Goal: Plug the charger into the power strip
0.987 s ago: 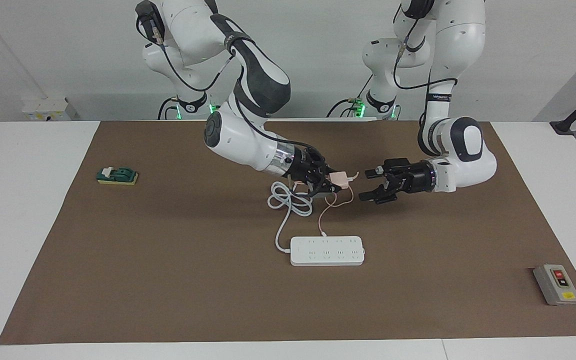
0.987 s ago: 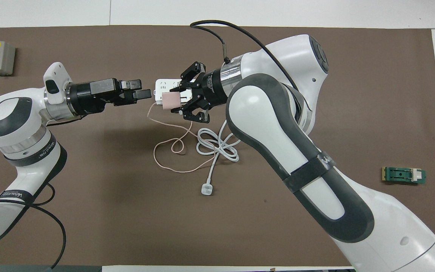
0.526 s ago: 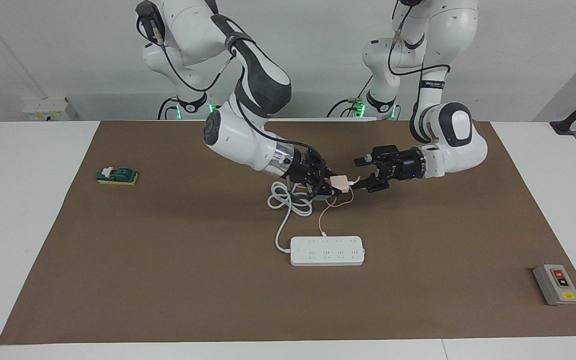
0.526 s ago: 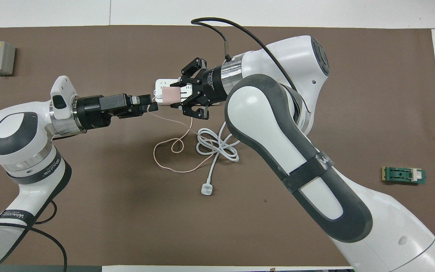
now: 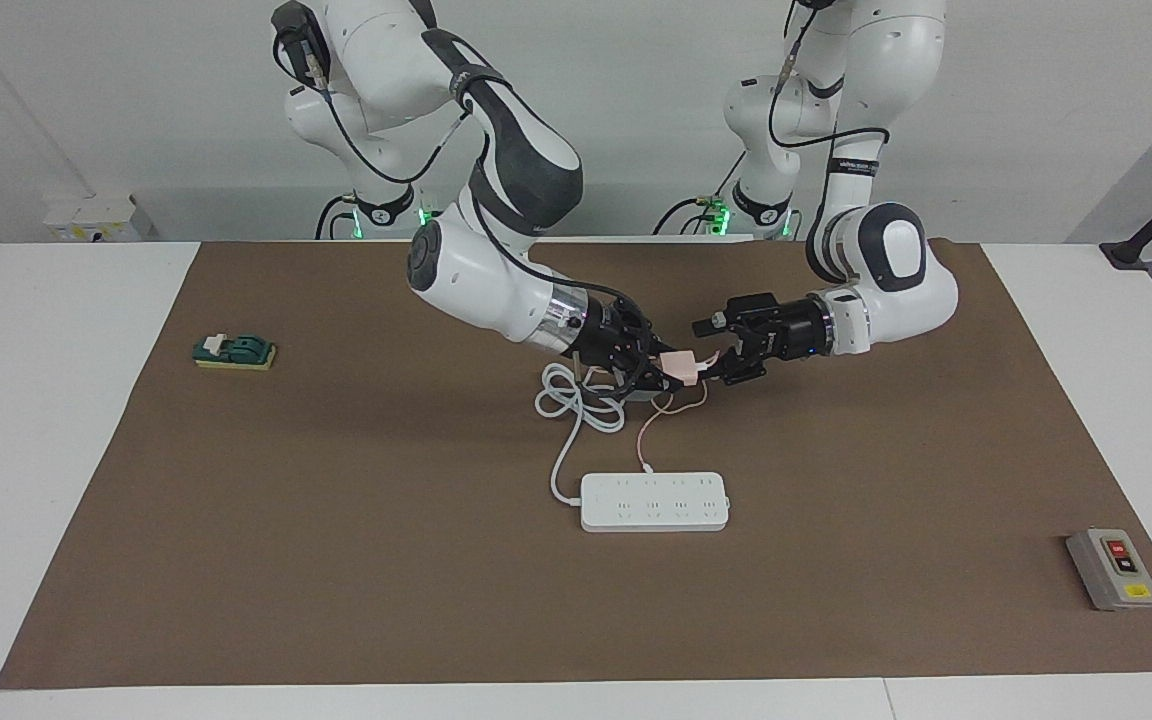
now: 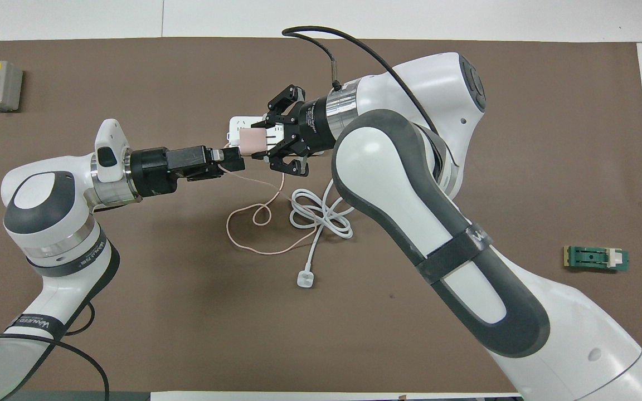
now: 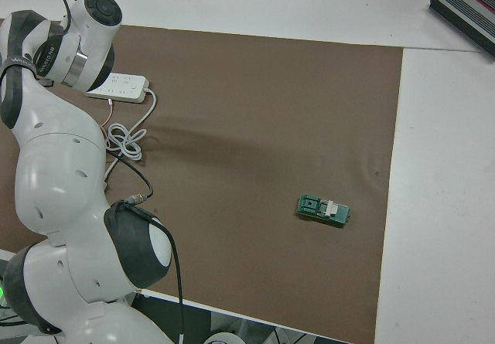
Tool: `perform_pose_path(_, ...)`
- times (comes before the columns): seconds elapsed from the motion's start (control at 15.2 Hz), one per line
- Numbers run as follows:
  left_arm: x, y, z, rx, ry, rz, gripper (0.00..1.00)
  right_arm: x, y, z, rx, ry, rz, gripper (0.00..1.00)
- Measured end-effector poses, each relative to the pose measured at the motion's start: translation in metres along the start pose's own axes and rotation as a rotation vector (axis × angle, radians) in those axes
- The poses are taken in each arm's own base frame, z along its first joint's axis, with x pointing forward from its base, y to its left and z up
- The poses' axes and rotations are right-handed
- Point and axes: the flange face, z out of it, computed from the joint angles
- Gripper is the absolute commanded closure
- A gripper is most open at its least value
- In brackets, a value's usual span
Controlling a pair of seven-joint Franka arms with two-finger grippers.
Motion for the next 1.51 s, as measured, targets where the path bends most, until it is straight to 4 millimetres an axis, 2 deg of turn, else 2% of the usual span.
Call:
perform_pose_path(0.53, 0.01, 0.005, 0.006, -0.004, 0.001, 0.017, 0.0, 0.0, 0.0, 0.0, 0.001, 0.0, 0.0, 1.0)
perform_pose_path(0.79, 0.023, -0.003, 0.012, -0.009, 0.002, 0.013, 0.0, 0.0, 0.0, 0.0, 0.001, 0.0, 0.0, 1.0)
perform_pose_path(1.18, 0.026, -0.005, 0.016, -0.012, -0.001, 0.014, 0.0, 0.0, 0.0, 0.0, 0.002, 0.0, 0.0, 1.0)
perform_pose_path(1.32, 0.027, -0.002, 0.016, -0.015, -0.001, 0.019, 0.1, 0.0, 0.0, 0.0, 0.002, 0.0, 0.0, 1.0)
perform_pose_path(1.38, 0.028, -0.001, 0.016, -0.016, -0.002, 0.021, 0.2, 0.0, 0.0, 0.0, 0.002, 0.0, 0.0, 1.0)
perform_pose_path(1.51, 0.029, 0.0, 0.016, -0.018, -0.002, 0.024, 0.55, 0.0, 0.0, 0.0, 0.002, 0.0, 0.0, 1.0)
